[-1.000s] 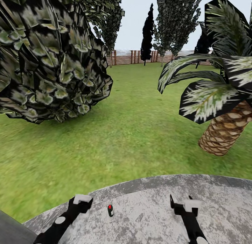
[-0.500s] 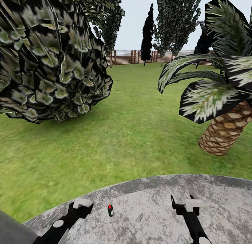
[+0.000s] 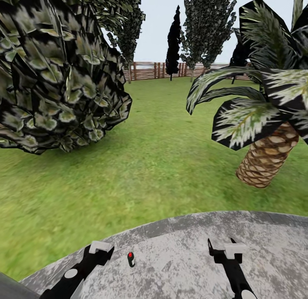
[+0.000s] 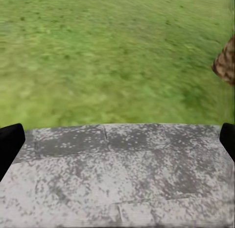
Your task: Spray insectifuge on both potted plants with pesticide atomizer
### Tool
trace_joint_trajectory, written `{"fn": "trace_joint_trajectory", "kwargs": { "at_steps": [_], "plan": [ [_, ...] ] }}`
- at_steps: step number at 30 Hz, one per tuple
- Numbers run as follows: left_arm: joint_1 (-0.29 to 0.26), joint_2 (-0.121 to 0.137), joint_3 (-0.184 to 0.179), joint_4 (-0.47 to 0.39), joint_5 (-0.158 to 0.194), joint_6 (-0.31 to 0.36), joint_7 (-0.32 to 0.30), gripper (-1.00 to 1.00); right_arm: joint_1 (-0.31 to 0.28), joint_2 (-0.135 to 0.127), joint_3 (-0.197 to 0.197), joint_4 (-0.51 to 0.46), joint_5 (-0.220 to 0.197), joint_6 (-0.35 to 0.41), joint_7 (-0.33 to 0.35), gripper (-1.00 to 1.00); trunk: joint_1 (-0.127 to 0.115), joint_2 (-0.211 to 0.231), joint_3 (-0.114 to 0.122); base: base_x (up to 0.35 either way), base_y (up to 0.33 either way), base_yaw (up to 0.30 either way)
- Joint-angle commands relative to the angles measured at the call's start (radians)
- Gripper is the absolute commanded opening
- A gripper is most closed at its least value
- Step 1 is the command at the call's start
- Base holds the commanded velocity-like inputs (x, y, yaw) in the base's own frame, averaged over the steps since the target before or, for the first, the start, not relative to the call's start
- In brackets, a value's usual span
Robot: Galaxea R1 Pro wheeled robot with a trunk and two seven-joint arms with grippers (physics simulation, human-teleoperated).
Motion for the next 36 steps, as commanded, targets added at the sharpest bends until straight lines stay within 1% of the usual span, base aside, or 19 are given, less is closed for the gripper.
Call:
{"fn": "trace_joint_trajectory", "kwargs": {
  "at_steps": [1, 8, 14, 36],
  "plan": [
    [0.000, -0.001, 0.008, 0.000, -0.011, -0.013, -0.006, 1.00, -0.001, -0.001, 0.005, 0.000, 0.002, -0.002, -0.009, 1.00, 0.000, 0.000, 0.000, 0.000, 0.000, -0.263],
    [-0.001, 0.000, 0.010, 0.001, -0.011, -0.025, -0.006, 1.00, -0.001, -0.001, 0.005, -0.001, 0.002, -0.002, -0.009, 1.00, 0.000, 0.000, 0.001, 0.000, 0.000, -0.284],
    [-0.002, 0.001, 0.013, 0.001, -0.009, -0.025, -0.006, 1.00, -0.001, -0.001, 0.005, -0.002, 0.002, -0.002, -0.009, 1.00, 0.023, -0.042, -0.017, 0.000, 0.000, -0.130],
    [-0.002, 0.003, 0.019, 0.005, -0.011, -0.022, 0.002, 1.00, -0.001, 0.000, 0.005, -0.003, 0.000, -0.002, -0.009, 1.00, 0.107, -0.196, -0.086, 0.000, 0.000, -0.004]
  ]
}}
